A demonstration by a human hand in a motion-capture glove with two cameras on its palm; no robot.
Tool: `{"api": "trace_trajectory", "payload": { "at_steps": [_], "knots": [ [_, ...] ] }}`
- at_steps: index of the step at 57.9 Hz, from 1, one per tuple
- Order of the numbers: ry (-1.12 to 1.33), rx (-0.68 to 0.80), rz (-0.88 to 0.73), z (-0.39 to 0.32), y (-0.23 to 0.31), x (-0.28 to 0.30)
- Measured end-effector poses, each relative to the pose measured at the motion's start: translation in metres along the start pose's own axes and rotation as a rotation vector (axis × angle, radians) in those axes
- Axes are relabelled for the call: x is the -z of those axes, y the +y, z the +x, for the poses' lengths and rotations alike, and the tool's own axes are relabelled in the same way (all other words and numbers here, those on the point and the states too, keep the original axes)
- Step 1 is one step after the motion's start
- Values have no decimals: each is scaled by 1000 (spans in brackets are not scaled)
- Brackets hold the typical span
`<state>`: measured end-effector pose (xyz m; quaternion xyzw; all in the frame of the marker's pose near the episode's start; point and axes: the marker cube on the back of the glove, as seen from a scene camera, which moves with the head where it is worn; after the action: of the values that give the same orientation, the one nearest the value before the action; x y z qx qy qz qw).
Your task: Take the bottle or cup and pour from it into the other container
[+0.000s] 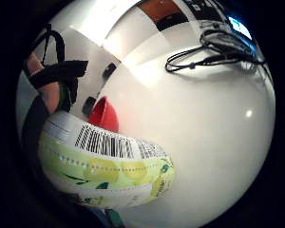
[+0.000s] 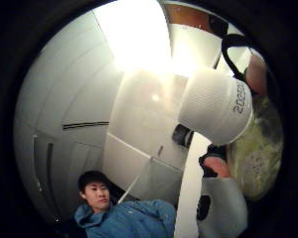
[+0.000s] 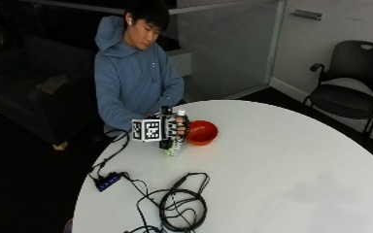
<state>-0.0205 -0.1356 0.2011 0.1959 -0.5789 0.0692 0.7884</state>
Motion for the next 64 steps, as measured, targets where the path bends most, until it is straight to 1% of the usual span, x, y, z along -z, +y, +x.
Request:
{"api": "trace_trajectory", "payload": {
  "at_steps": [12,20,29,35,39,44,47,51,54,55,58,59,64],
  "knots": [
    [395,5,-262,-37,-10,5],
    [785,-22,-505,-60,-22,-2],
    [1215,-37,-710,-77,-34,-20],
    [1515,22,-902,-86,-28,-40],
    [1711,52,-951,-88,-28,-55],
    [1861,72,-1010,-91,-32,-69],
    [1848,91,-1098,-95,-28,-81],
    [1901,75,-1086,-95,-22,-101],
    [1745,71,-1171,-102,-9,-121],
    [1751,69,-1169,-101,-9,-124],
    [1976,64,-1053,-91,-18,-120],
    [2017,60,-1028,-90,-20,-120],
    [2023,41,-1004,-87,-17,-128]
  ]
}}
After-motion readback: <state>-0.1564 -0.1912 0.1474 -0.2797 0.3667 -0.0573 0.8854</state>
